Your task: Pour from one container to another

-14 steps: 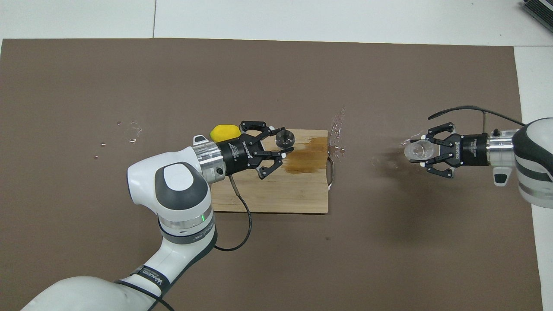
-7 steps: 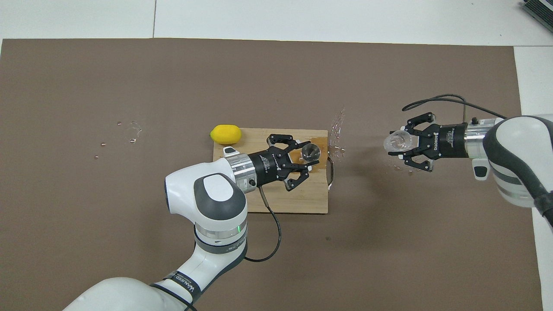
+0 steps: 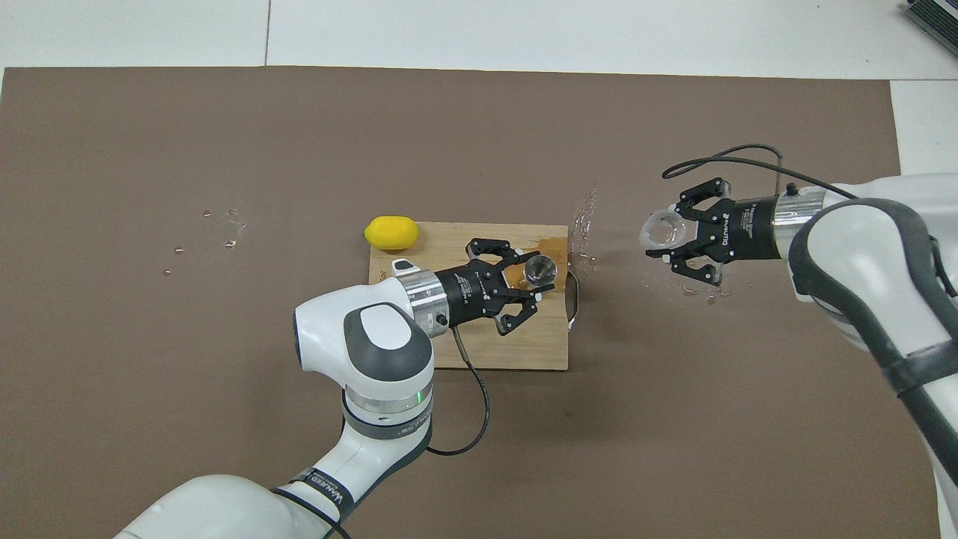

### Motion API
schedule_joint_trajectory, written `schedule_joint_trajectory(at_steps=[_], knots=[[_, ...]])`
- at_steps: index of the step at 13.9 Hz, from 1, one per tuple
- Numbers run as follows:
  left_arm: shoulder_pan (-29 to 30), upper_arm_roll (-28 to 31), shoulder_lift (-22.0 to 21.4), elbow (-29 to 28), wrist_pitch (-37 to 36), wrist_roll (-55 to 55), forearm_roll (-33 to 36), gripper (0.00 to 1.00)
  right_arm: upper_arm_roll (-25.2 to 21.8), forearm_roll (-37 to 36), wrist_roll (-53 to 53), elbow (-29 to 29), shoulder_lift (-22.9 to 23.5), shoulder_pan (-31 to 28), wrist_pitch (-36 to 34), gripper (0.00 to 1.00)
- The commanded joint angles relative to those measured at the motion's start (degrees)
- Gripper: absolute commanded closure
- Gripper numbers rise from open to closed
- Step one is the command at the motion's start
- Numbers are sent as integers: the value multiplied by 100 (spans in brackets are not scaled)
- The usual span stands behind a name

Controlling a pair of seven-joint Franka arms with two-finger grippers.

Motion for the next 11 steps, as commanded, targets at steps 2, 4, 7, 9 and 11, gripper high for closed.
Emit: schedule_joint_trajectory(at_steps=[2, 4, 7, 9, 11], knots=[[-134, 109, 84, 83, 129, -55, -155, 38, -12, -529, 757, 160, -17, 438, 241, 90], [-143, 109, 84, 74, 129, -55, -146, 0, -12, -775, 968, 195, -17, 640, 293, 90], [-178, 109, 84, 74, 129, -46, -15, 0, -12, -1153, 1215, 248, -26, 860, 452, 90], [-213, 100, 84, 65, 120, -55, 205, 0, -12, -1391, 1390, 266, -26, 974, 460, 90], [-196, 91, 76, 65, 111, -46, 223, 0, -12, -1680, 1531, 310, -26, 1150, 460, 90]])
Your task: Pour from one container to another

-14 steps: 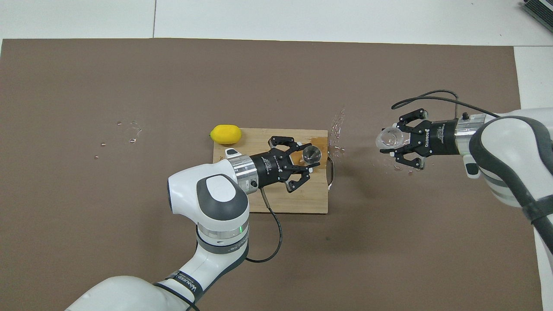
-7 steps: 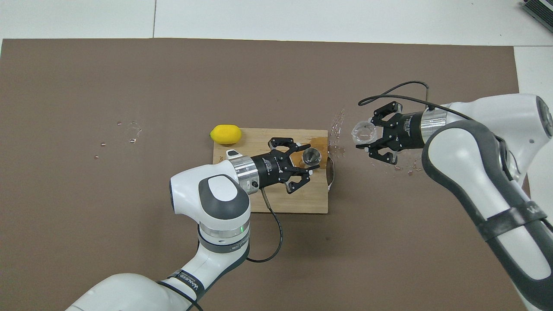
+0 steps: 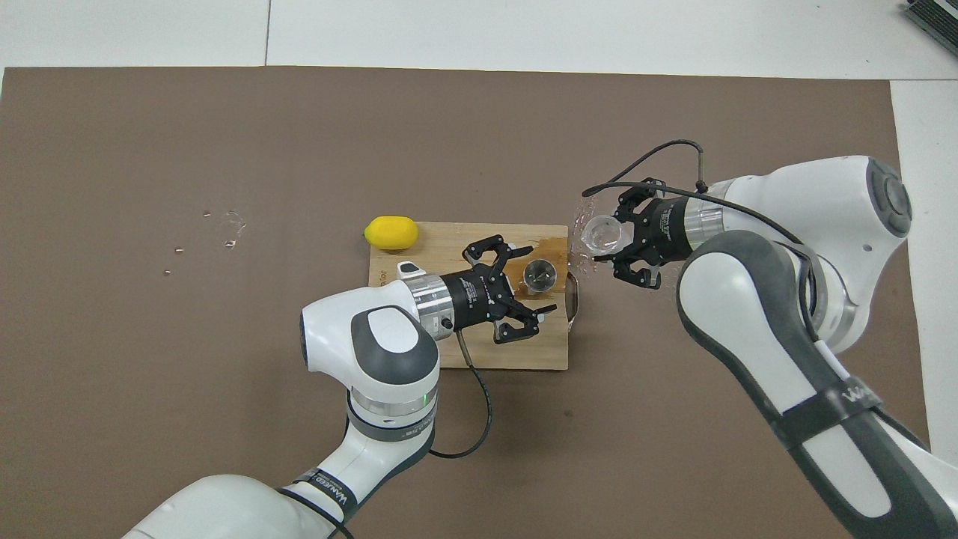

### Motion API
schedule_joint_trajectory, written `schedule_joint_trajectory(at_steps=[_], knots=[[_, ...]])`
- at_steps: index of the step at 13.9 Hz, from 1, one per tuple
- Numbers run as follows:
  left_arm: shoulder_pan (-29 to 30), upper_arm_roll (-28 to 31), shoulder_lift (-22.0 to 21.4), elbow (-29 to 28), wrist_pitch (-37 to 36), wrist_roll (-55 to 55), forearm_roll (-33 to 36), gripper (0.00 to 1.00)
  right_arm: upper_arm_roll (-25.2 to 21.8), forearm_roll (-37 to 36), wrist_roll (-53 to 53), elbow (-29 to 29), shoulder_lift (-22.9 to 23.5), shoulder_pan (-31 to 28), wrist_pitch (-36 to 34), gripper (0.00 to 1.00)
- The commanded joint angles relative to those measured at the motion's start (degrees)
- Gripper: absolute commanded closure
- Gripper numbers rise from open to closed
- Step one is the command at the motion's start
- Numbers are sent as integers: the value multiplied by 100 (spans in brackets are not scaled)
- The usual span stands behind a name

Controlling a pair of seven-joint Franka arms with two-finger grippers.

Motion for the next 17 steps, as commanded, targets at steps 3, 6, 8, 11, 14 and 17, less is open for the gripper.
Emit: schedule_joint_trajectory(at_steps=[3, 6, 8, 11, 14, 17], knots=[[-59, 74, -148, -101, 80, -54, 452, 0, -4, -933, 591, 128, -17, 341, 100, 90], [212, 65, -245, -173, -25, -63, 550, 0, -13, -1424, 793, 155, -17, 525, 100, 90], [415, 65, -411, -374, -288, -63, 611, 0, 13, -1855, 1004, 155, -17, 639, 248, 90], [1063, 56, -772, -726, -884, -81, 1084, 0, 5, -2076, 1172, 146, -17, 737, 275, 90], [1794, 57, -931, -727, -1282, -125, 2348, 0, 13, -2742, 1408, 137, -25, 851, 275, 90], [2146, 127, -922, -473, -1046, -107, 3700, 0, 22, -3218, 1497, 102, -52, 1018, 258, 90]])
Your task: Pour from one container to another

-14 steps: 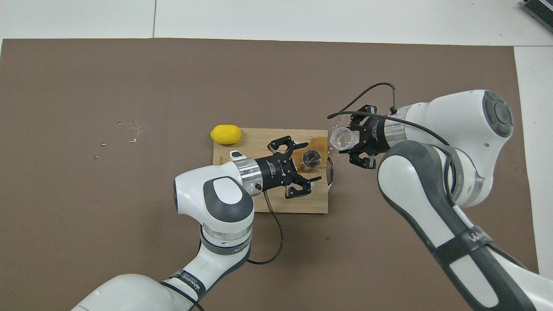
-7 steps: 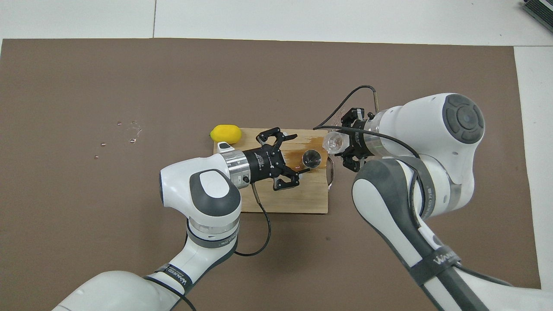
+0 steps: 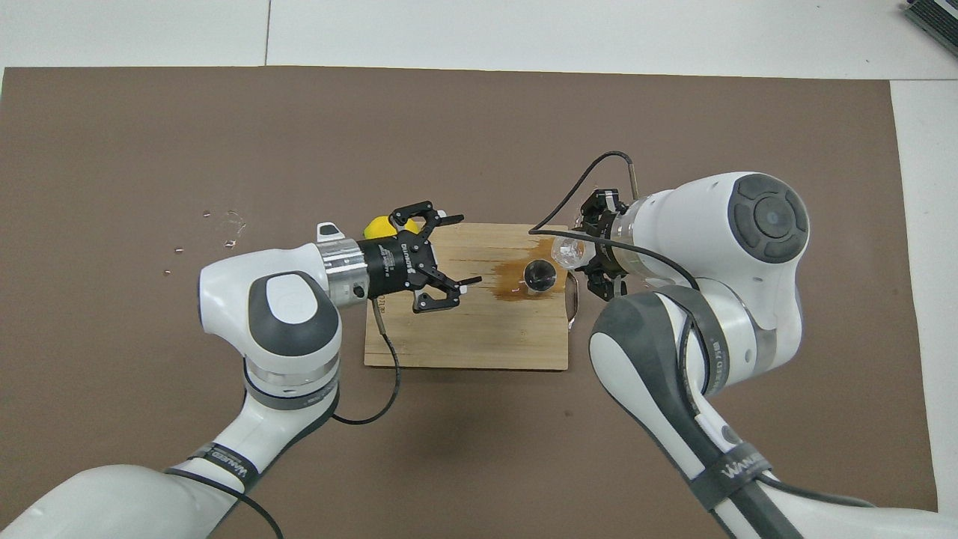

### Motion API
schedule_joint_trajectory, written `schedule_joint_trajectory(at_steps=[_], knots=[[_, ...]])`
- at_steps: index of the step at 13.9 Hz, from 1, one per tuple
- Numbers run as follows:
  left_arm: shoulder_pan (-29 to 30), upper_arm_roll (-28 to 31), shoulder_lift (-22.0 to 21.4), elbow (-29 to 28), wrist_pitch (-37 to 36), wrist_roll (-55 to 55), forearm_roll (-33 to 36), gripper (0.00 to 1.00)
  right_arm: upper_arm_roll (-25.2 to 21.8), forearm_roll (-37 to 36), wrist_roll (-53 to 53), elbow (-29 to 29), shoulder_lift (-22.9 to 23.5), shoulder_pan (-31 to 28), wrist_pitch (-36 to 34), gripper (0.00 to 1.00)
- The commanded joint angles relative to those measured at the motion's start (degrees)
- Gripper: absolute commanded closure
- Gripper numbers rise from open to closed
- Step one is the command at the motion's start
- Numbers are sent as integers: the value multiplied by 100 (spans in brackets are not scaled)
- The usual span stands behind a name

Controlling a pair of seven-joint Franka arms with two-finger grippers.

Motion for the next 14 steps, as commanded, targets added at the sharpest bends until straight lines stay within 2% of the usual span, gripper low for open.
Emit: schedule_joint_trajectory(at_steps=[1, 4, 8, 10, 12, 14], knots=[[253, -4, -104, 182, 193, -62, 1304, 0, 11, -524, 218, -51, -61, 126, 68, 90], [272, 250, -130, 622, 344, -53, 3124, 0, 11, -964, 279, -86, -104, 249, 51, 90], [272, 716, -218, 1237, 160, -53, 5119, 0, 11, -1527, 288, -104, -149, 302, -2, 90], [263, 945, -244, 1763, -610, -35, 5947, 0, 11, -1746, 297, -147, -192, 416, -20, 90], [263, 937, -200, 2256, -1490, 156, 6870, 0, 19, -1958, 375, -191, -219, 425, -20, 90], [245, 945, -375, 2301, -2053, 778, 7294, 0, 19, -2116, 437, -226, -254, 486, -20, 90]])
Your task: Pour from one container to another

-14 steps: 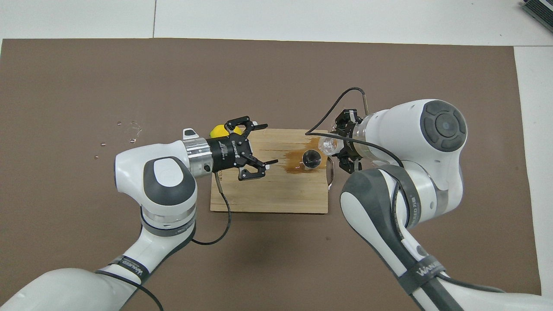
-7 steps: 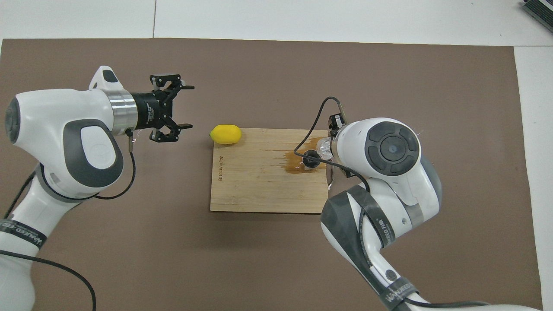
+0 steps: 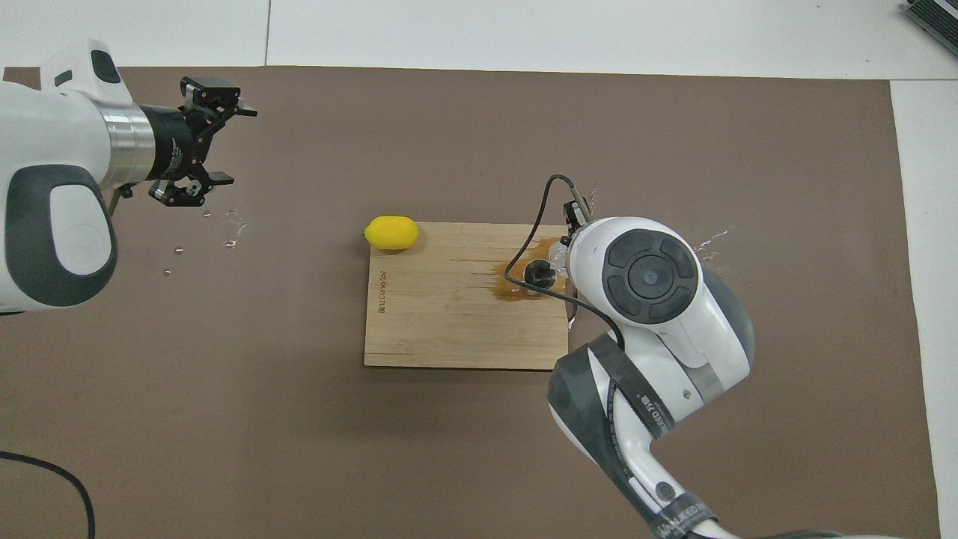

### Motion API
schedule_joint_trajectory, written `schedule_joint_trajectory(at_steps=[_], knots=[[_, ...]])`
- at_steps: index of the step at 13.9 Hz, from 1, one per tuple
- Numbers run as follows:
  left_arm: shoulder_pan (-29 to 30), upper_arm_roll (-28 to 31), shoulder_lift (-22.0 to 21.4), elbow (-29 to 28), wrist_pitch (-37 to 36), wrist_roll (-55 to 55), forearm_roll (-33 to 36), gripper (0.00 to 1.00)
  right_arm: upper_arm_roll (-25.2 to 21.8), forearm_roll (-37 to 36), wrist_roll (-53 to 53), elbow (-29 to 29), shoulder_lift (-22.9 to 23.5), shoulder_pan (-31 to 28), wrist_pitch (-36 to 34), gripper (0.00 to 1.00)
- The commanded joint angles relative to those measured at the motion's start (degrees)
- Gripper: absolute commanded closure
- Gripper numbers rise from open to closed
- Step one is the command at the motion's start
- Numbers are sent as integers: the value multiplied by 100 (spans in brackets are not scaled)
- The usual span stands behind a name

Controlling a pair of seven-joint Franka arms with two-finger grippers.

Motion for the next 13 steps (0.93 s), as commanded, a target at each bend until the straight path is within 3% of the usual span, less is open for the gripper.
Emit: schedule_joint_trajectory(at_steps=[1, 6, 11, 12, 13], knots=[[-30, 31, -246, 146, -864, 1021, 600, 0, 13, -389, 264, -248, -230, 124, -6, 90], [84, 189, -792, 173, -2315, 3870, 725, 0, 13, -566, 352, -283, -274, 204, -6, 90], [216, 172, -872, 470, -3072, 4814, 883, 0, 22, -434, 772, -222, -230, 169, 3, 90], [329, 102, -880, 567, -3247, 4875, 926, 0, 22, -408, 852, -196, -213, 169, -6, 90], [852, -186, -872, 629, -3475, 5006, 918, 0, 22, -312, 870, -195, -213, 152, 2, 90]])
